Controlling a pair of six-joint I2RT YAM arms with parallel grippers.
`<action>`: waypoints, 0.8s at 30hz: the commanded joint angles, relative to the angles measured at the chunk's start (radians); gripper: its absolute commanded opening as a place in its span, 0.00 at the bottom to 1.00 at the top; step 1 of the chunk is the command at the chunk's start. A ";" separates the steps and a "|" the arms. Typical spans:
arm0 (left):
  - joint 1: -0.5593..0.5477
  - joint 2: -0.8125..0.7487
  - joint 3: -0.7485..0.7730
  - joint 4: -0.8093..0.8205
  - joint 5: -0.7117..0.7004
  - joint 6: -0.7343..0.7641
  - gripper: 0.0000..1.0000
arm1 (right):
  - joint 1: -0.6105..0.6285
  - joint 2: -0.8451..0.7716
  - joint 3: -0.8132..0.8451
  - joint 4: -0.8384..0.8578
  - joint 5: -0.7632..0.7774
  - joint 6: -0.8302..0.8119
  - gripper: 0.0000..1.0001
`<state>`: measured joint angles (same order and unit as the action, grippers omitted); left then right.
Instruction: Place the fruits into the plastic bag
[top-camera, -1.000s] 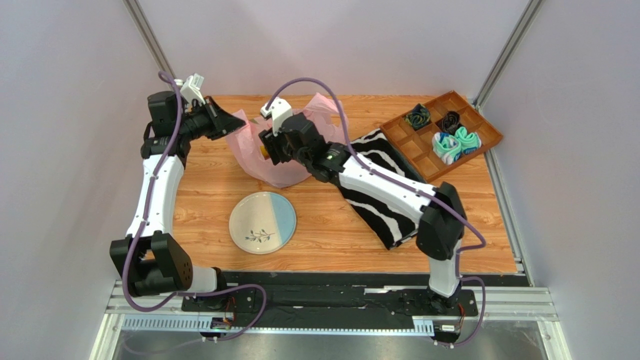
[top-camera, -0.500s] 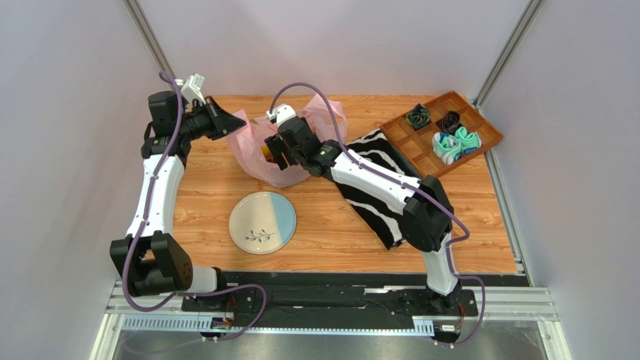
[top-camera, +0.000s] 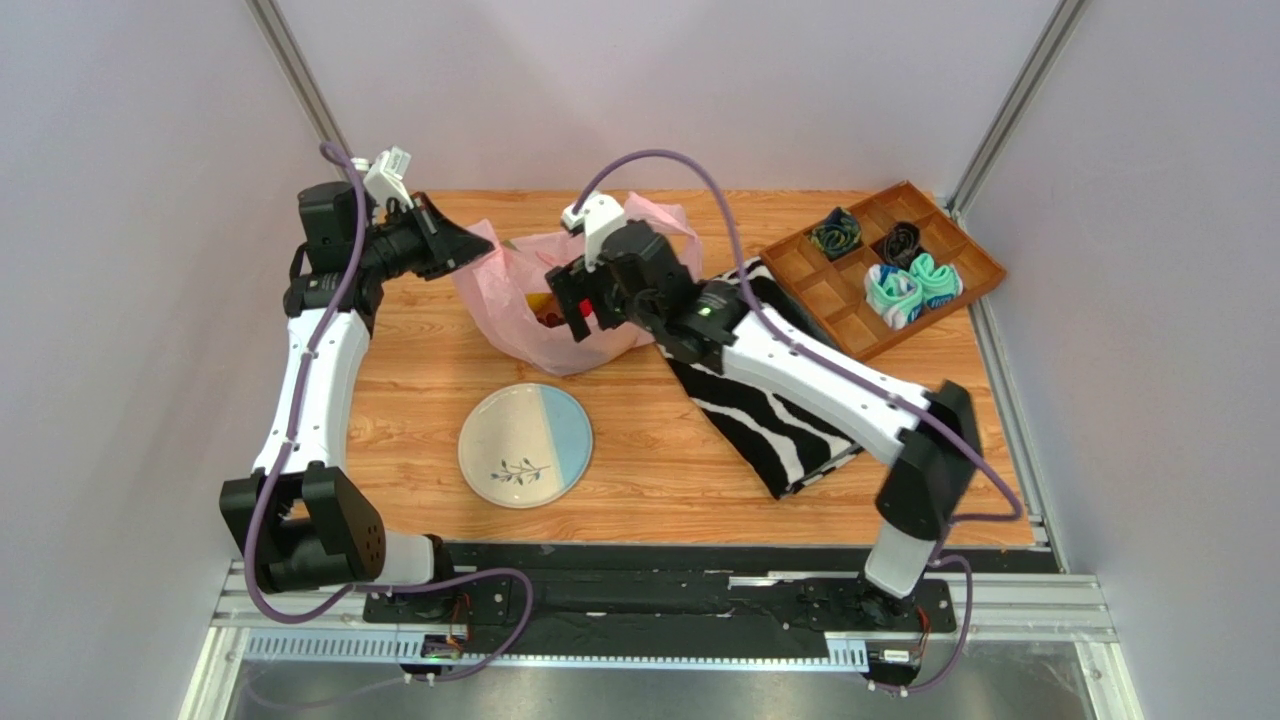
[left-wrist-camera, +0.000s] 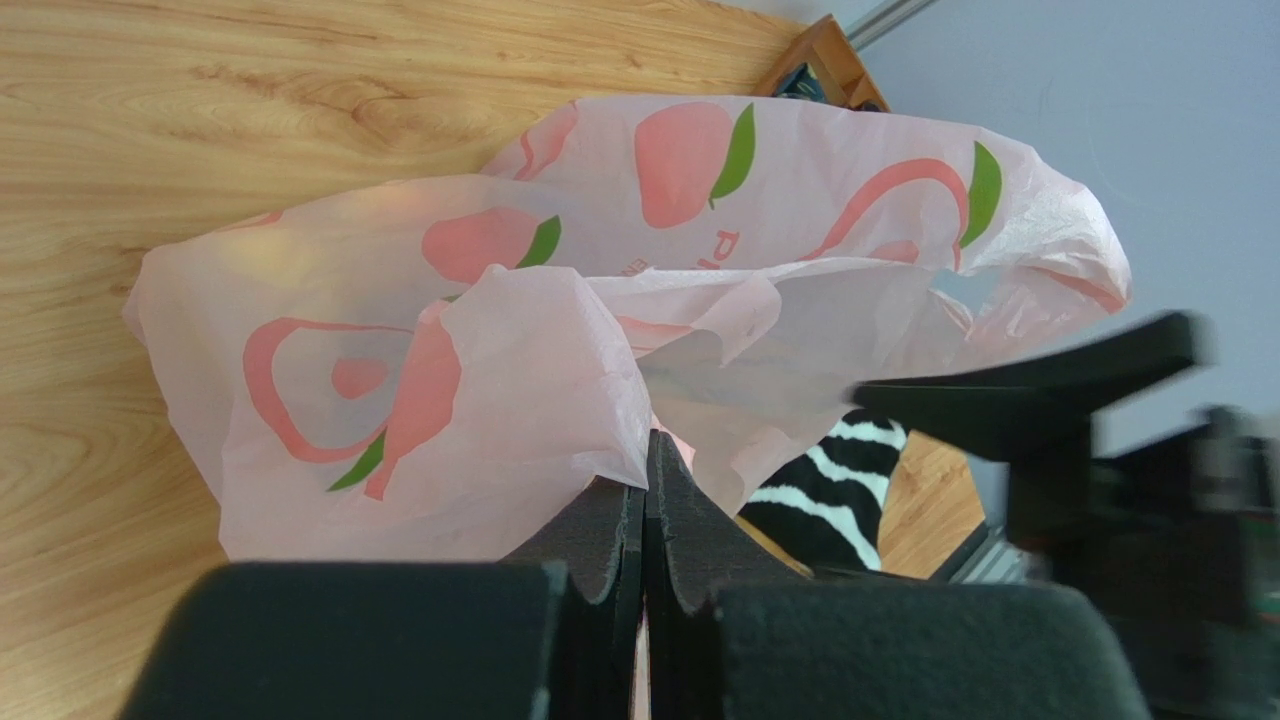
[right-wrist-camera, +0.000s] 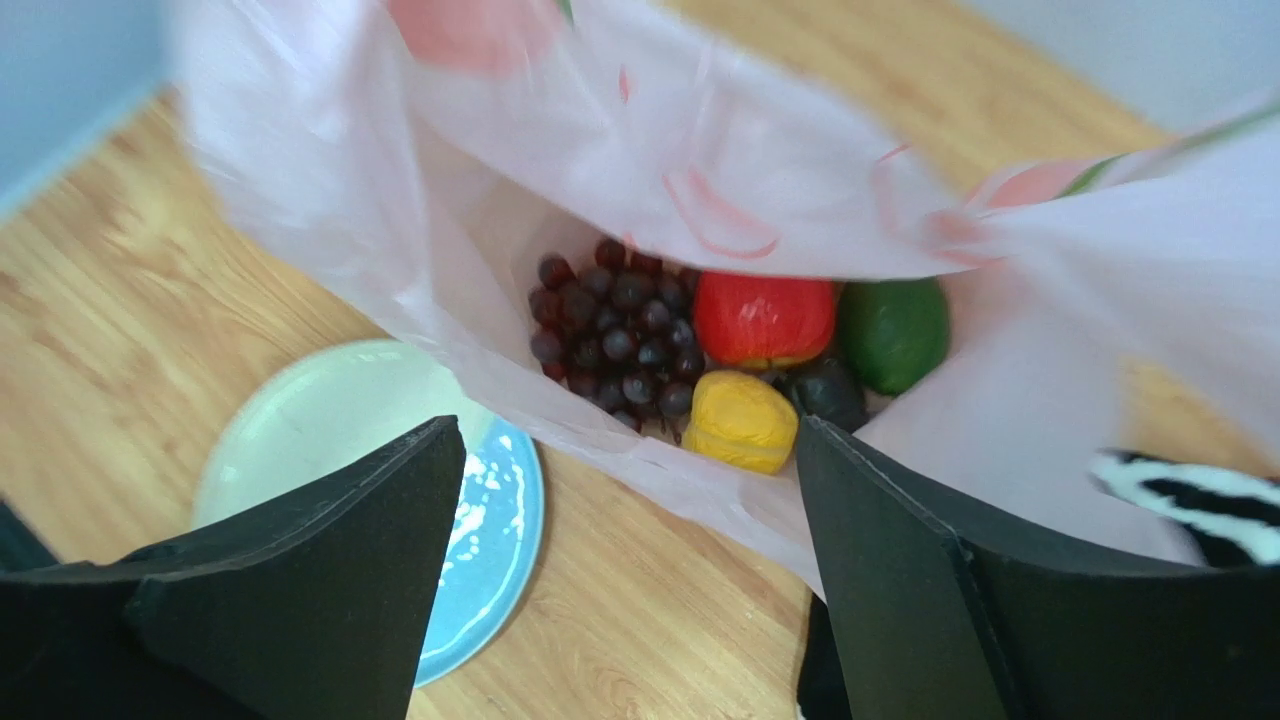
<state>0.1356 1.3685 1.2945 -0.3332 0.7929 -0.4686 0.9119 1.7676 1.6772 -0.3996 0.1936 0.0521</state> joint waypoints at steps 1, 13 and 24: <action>-0.005 -0.023 0.005 0.006 -0.004 0.018 0.00 | -0.011 -0.181 0.007 0.068 0.021 -0.017 0.86; -0.004 -0.009 0.006 -0.003 -0.014 0.025 0.00 | -0.136 -0.263 -0.145 0.038 0.276 -0.028 0.88; -0.008 0.020 0.014 0.023 0.014 -0.001 0.00 | -0.277 -0.186 -0.095 0.093 -0.074 -0.015 0.20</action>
<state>0.1322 1.3705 1.2945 -0.3397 0.7811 -0.4641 0.6773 1.5776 1.4998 -0.3725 0.2993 0.0418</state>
